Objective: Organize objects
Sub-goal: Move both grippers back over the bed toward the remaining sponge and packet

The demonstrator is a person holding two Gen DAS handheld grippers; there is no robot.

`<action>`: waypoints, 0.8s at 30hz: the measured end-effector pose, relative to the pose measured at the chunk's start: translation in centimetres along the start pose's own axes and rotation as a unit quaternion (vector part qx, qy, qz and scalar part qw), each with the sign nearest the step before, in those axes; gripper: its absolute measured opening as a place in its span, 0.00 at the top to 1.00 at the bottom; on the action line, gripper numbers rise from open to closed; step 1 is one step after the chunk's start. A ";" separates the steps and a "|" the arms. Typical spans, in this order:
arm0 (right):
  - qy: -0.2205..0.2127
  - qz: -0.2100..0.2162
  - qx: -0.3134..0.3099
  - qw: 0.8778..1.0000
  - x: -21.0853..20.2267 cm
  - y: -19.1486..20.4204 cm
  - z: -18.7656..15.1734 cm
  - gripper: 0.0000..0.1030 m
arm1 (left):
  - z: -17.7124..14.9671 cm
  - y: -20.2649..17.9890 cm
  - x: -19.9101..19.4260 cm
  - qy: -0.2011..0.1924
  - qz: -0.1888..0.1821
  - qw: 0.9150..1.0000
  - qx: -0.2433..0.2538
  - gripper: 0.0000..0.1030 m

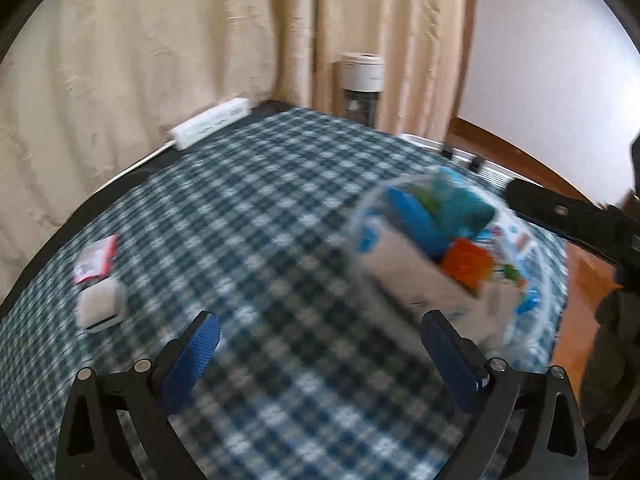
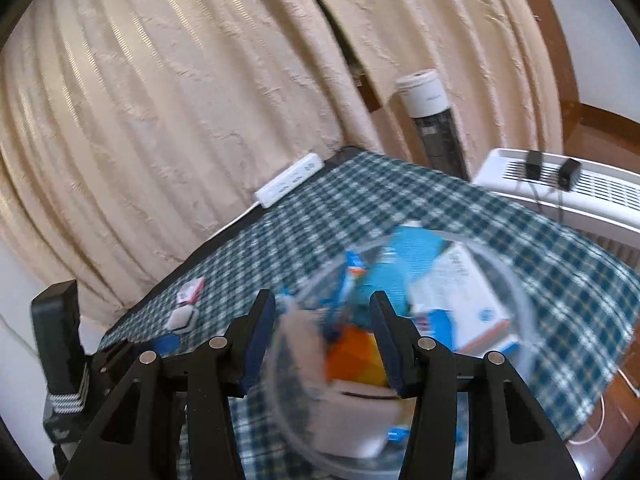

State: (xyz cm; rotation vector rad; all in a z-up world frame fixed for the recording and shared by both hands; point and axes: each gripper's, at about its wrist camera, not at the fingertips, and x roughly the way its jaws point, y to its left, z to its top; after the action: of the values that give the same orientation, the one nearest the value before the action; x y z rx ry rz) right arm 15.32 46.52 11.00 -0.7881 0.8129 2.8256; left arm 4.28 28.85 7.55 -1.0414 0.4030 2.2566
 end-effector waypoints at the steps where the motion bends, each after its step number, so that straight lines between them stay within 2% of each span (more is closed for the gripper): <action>1: 0.002 0.005 -0.005 1.000 0.2 0.6 -0.1 0.50 | -0.2 1.3 -0.2 0.000 0.013 1.000 -0.007 0.01; 7: 0.021 0.034 -0.033 0.999 2.0 4.6 -0.7 0.50 | -1.0 6.9 -0.5 0.005 0.071 0.997 -0.036 0.01; 12: 0.047 0.058 -0.057 0.996 3.9 7.7 -1.8 0.50 | -1.4 11.9 0.0 0.004 0.104 0.992 -0.074 0.01; 19: 0.085 0.078 -0.086 0.990 6.4 10.9 -3.1 0.50 | -2.3 17.0 3.5 0.037 0.144 0.982 -0.117 0.01; 24: 0.104 0.083 -0.093 0.987 7.8 11.8 -3.7 0.50 | -2.6 19.2 6.1 0.064 0.156 0.976 -0.137 0.01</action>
State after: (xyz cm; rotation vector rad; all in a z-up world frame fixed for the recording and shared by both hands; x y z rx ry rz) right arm 7.65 34.15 9.91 -1.1052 0.6740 3.0382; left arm -9.70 15.32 1.55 -1.3474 0.3339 2.5858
